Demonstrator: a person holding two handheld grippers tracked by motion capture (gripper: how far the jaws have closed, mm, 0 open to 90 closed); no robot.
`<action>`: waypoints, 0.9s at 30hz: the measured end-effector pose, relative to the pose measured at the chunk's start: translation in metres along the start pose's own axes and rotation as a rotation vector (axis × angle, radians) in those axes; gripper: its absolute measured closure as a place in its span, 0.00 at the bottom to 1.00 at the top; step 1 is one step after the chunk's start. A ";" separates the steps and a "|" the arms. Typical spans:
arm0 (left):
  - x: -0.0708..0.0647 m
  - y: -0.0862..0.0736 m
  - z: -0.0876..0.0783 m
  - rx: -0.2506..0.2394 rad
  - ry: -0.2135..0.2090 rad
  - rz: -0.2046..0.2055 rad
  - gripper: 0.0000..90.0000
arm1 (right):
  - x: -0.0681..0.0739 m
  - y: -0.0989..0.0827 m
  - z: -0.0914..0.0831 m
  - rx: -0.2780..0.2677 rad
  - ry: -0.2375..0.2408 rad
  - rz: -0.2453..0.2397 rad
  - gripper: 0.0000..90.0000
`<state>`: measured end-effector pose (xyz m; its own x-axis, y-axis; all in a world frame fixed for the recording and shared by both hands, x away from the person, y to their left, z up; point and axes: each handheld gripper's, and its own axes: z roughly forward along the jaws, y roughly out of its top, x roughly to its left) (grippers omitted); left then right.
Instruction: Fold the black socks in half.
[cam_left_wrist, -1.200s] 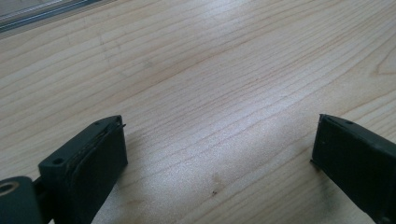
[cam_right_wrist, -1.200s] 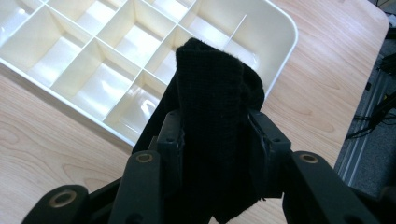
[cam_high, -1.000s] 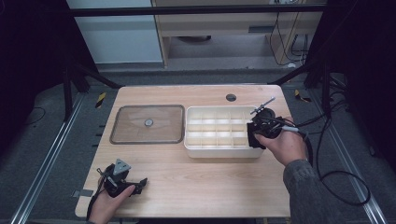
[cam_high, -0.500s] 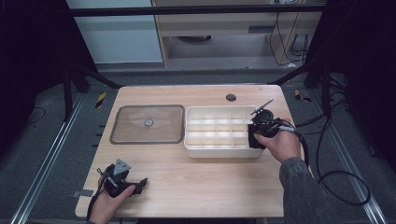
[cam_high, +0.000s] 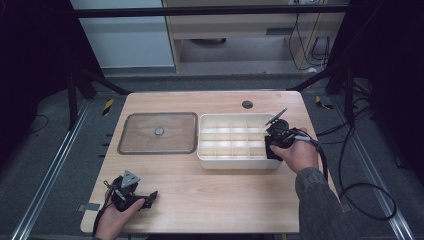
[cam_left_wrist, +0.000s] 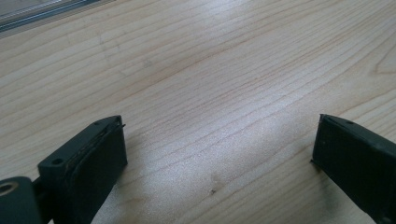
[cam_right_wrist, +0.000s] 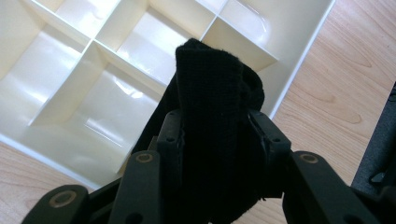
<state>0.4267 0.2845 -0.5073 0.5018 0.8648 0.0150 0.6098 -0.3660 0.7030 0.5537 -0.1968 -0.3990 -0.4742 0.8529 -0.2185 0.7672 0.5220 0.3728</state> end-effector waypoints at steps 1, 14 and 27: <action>0.000 0.000 0.000 -0.001 0.000 0.000 0.02 | 0.000 0.000 0.001 0.002 0.000 -0.004 0.68; 0.000 0.000 0.000 0.005 0.001 0.002 0.02 | 0.003 -0.004 0.006 -0.007 -0.003 0.003 0.68; 0.000 0.001 0.000 0.012 0.002 0.004 0.02 | 0.005 -0.008 0.011 -0.007 0.005 0.021 0.69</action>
<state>0.4271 0.2840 -0.5068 0.5030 0.8641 0.0195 0.6150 -0.3736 0.6944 0.5498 -0.1968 -0.4132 -0.4601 0.8637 -0.2057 0.7741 0.5037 0.3834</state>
